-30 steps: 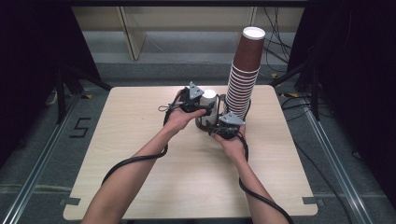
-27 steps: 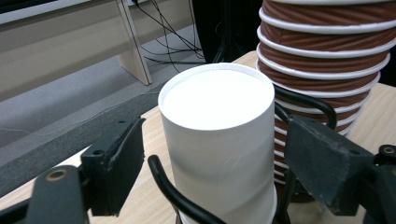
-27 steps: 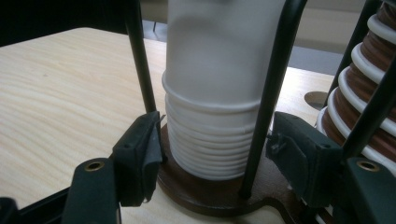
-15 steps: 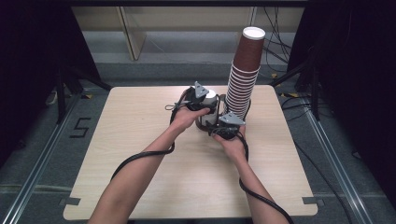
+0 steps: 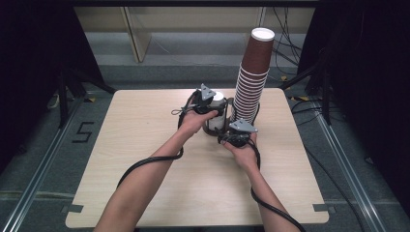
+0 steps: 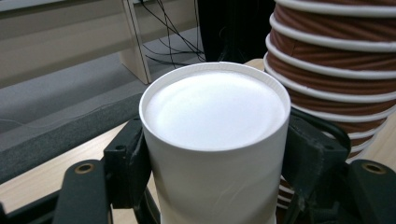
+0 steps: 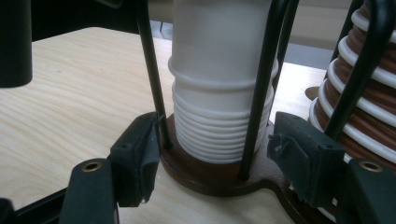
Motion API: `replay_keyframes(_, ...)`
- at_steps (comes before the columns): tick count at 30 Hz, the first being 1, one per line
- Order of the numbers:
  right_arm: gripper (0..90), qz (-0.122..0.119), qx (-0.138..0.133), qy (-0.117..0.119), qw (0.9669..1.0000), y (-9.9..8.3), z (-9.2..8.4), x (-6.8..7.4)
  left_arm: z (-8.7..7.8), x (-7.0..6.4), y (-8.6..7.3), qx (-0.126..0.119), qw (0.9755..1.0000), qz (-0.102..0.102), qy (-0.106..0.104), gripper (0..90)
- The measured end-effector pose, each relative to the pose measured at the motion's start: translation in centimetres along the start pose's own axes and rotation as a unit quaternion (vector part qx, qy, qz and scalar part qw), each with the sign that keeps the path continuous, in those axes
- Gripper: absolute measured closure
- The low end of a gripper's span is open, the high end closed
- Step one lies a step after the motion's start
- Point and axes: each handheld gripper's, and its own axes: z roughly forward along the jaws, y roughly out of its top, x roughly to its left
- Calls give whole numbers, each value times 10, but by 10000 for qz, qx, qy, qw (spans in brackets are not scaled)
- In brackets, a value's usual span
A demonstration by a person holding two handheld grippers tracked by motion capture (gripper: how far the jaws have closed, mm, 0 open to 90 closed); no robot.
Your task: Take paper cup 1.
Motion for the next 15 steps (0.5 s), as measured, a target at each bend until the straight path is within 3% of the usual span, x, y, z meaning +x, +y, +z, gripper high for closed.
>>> replay_keyframes(1,338,-89,-51,54,9999,0,0,-1,-1,0,1,-20,10000,12,7,309)
replay_keyframes(2,337,45,46,50,10000,0,-1,1,-3,0,3,-46,10000,20,10,309)
replay_keyframes(5,337,9,77,47,10000,1,-3,0,-6,1,7,-103,9999,43,28,310)
replay_keyframes(6,337,-178,-10,21,9998,2,-3,-2,-9,1,11,-152,9999,53,47,310)
replay_keyframes(7,334,-10,42,67,10000,4,-6,1,-11,1,13,-185,9998,74,59,310)
replay_keyframes(9,334,2,-16,13,10000,4,-6,2,-15,1,17,-246,9997,80,53,311)
replay_keyframes(10,330,-26,-88,126,9999,8,-10,3,-19,1,21,-317,9995,83,39,311)
replay_keyframes(13,323,-239,-130,125,9996,13,-16,3,-33,0,31,-496,9987,87,34,311)
replay_keyframes(15,317,-109,-41,173,9998,17,-23,6,-40,-2,37,-550,9983,171,84,312)
